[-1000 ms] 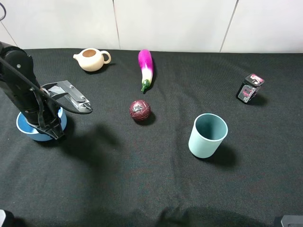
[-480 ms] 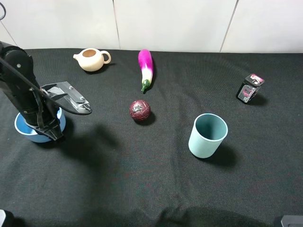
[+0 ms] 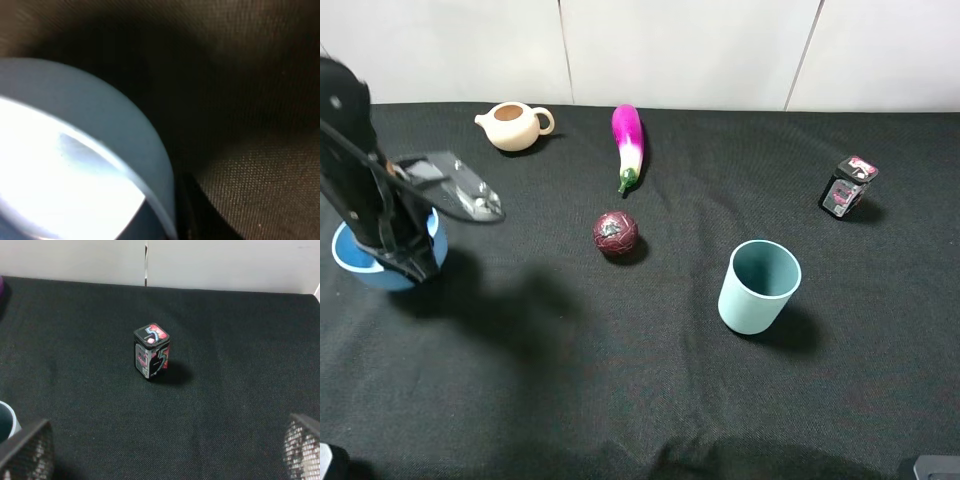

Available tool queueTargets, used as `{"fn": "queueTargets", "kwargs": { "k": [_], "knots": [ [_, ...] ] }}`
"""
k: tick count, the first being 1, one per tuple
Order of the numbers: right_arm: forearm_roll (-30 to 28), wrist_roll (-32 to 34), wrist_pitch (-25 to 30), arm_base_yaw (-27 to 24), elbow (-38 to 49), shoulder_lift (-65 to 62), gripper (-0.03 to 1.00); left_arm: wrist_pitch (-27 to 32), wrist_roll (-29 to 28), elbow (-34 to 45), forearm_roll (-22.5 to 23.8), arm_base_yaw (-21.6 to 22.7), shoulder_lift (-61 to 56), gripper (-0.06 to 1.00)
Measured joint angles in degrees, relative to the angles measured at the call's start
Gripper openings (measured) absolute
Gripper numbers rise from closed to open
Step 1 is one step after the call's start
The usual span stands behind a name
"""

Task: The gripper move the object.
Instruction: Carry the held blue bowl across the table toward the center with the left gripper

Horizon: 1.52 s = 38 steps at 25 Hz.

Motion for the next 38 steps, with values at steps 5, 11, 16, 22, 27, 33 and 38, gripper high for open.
{"fn": "queueTargets", "kwargs": {
  "k": [5, 11, 16, 22, 27, 33, 38],
  "knots": [
    [0.00, 0.00, 0.00, 0.00, 0.00, 0.00, 0.69, 8.38, -1.72, -6.00, 0.00, 0.00, -3.27, 0.05],
    [0.00, 0.00, 0.00, 0.00, 0.00, 0.00, 0.69, 17.60, -5.23, -14.52, 0.00, 0.00, -4.12, 0.05],
    [0.00, 0.00, 0.00, 0.00, 0.00, 0.00, 0.69, 21.12, -7.56, -20.02, -0.71, 0.00, -4.12, 0.05],
    [0.00, 0.00, 0.00, 0.00, 0.00, 0.00, 0.69, 24.22, -7.97, -25.22, -3.51, -1.65, -1.81, 0.05],
    [0.00, 0.00, 0.00, 0.00, 0.00, 0.00, 0.69, 25.02, -9.90, -30.16, -2.45, -7.17, 2.79, 0.05],
    [0.00, 0.00, 0.00, 0.00, 0.00, 0.00, 0.69, 26.63, -10.19, -37.87, -1.95, -12.12, 9.40, 0.05],
    [0.00, 0.00, 0.00, 0.00, 0.00, 0.00, 0.69, 27.93, -10.19, -46.63, -1.76, -14.31, 14.95, 0.05]
  ]
}}
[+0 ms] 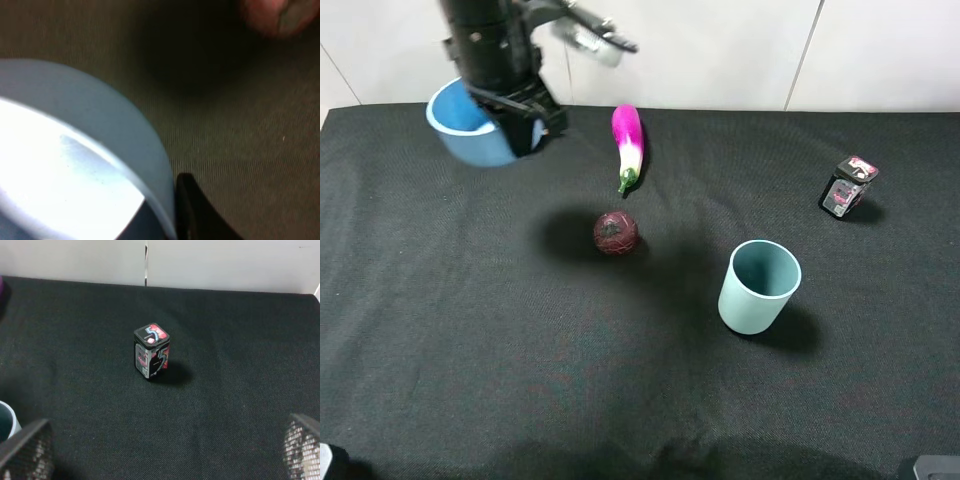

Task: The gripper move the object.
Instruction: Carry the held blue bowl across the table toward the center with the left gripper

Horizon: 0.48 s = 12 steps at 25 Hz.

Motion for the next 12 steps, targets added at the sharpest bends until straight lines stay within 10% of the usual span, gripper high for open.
{"fn": "queueTargets", "kwargs": {
  "k": [12],
  "knots": [
    [0.00, 0.00, 0.00, 0.00, 0.00, 0.00, 0.69, 0.11, 0.00, -20.13, 0.05, -2.97, 12.47, 0.05]
  ]
}}
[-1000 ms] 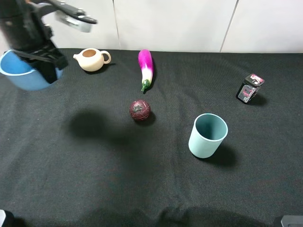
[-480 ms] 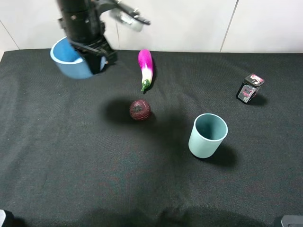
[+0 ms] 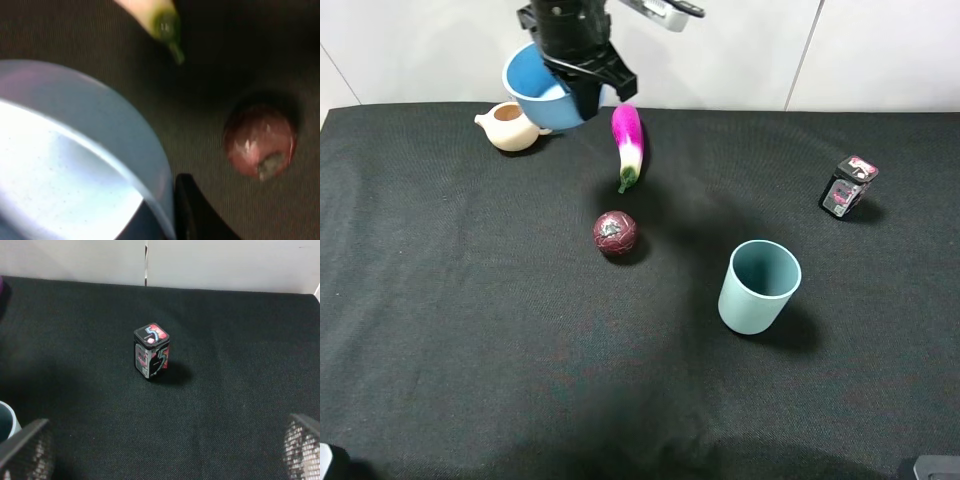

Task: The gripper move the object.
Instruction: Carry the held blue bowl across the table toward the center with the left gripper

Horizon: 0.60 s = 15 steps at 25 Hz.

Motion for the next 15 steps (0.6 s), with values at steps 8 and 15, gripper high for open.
{"fn": "queueTargets", "kwargs": {
  "k": [8, 15],
  "knots": [
    [0.00, 0.00, 0.00, 0.00, 0.00, 0.00, 0.69, 0.02, -0.42, -10.44, 0.00, -2.82, 7.09, 0.05],
    [0.00, 0.00, 0.00, 0.00, 0.00, 0.00, 0.69, 0.02, -0.79, -14.89, -0.25, -4.53, 12.57, 0.05]
  ]
}}
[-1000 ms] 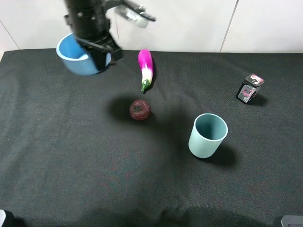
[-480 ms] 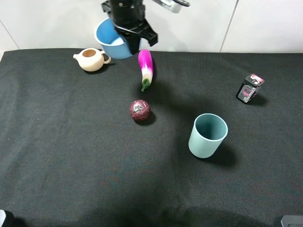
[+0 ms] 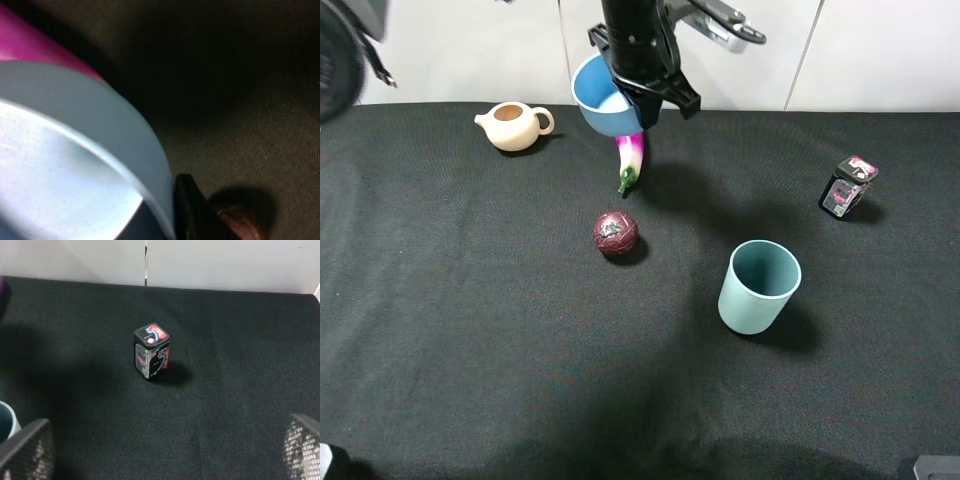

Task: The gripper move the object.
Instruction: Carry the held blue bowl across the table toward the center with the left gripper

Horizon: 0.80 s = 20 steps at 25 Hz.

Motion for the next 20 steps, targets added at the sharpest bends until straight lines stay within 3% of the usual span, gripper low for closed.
{"fn": "queueTargets", "kwargs": {
  "k": [8, 20],
  "knots": [
    [0.00, 0.00, 0.00, 0.00, 0.00, 0.00, 0.69, -2.04, -0.44, -0.55, -0.18, -1.32, 2.54, 0.05],
    [0.00, 0.00, 0.00, 0.00, 0.00, 0.00, 0.69, -14.83, -0.98, -0.55, -0.20, -1.69, 4.80, 0.05]
  ]
}}
